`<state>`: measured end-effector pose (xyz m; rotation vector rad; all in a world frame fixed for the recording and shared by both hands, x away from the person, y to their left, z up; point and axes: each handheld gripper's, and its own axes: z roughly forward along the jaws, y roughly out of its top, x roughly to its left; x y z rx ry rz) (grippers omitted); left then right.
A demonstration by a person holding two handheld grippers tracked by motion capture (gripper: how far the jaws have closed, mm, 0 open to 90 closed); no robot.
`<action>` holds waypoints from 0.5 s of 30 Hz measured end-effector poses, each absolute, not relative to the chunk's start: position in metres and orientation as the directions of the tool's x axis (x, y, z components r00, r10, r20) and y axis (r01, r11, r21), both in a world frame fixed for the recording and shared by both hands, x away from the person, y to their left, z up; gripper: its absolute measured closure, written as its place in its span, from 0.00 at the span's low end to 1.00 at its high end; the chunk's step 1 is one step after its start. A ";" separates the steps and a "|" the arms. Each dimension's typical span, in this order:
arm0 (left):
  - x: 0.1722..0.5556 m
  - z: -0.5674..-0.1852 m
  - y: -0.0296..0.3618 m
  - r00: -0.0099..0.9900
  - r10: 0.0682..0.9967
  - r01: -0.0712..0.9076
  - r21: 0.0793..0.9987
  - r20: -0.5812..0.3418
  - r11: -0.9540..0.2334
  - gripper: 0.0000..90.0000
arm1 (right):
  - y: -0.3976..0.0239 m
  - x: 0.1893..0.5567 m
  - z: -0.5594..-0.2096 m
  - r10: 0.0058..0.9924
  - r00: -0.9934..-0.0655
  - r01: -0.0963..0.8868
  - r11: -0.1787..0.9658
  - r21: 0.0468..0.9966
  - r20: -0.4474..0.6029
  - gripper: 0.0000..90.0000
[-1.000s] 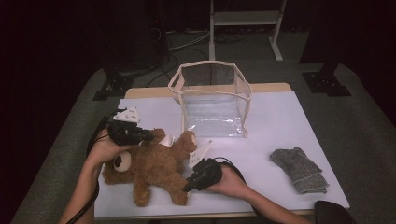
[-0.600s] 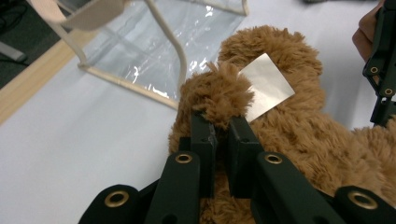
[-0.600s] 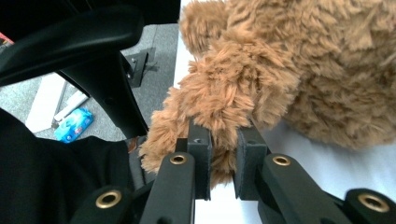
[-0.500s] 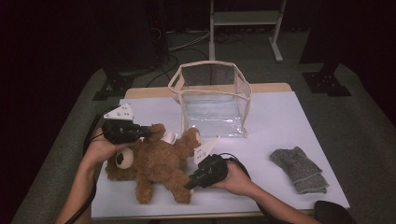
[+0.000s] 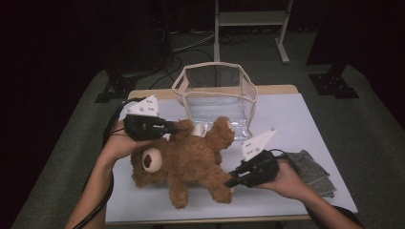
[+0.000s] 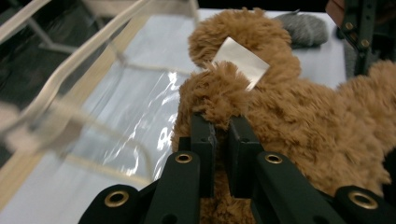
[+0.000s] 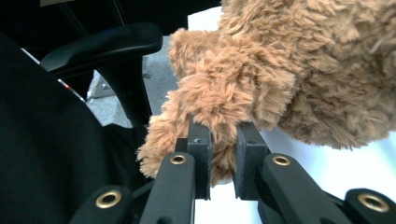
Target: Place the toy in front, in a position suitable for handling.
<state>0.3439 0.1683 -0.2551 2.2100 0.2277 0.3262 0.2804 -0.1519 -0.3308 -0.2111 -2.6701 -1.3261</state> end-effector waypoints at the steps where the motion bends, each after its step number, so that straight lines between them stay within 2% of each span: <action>1: 0.345 -0.254 0.160 0.953 0.260 0.037 0.792 0.156 -0.609 0.93 | -0.161 0.278 -0.328 0.067 -0.979 0.195 0.602 0.775 0.194 0.88; 5: 0.348 -0.256 0.124 0.969 0.197 0.007 0.780 0.150 -0.626 0.93 | -0.194 0.271 -0.326 0.108 -0.974 0.224 0.603 0.766 0.200 0.88; 9: 0.356 -0.270 0.086 0.982 0.143 -0.002 0.764 0.123 -0.645 0.93 | -0.226 0.265 -0.340 0.162 -0.959 0.283 0.602 0.747 0.233 0.88; 10: 0.356 -0.270 0.086 0.982 0.143 -0.002 0.764 0.123 -0.645 0.93 | -0.226 0.265 -0.340 0.162 -0.959 0.283 0.602 0.747 0.233 0.88; 11: 0.362 -0.281 0.070 0.987 0.122 0.001 0.745 0.108 -0.667 0.93 | -0.242 0.267 -0.353 0.192 -0.946 0.325 0.596 0.734 0.263 0.88; 15: 0.376 -0.313 0.045 0.993 0.102 0.028 0.697 0.065 -0.716 0.93 | -0.258 0.274 -0.385 0.239 -0.917 0.398 0.600 0.694 0.320 0.88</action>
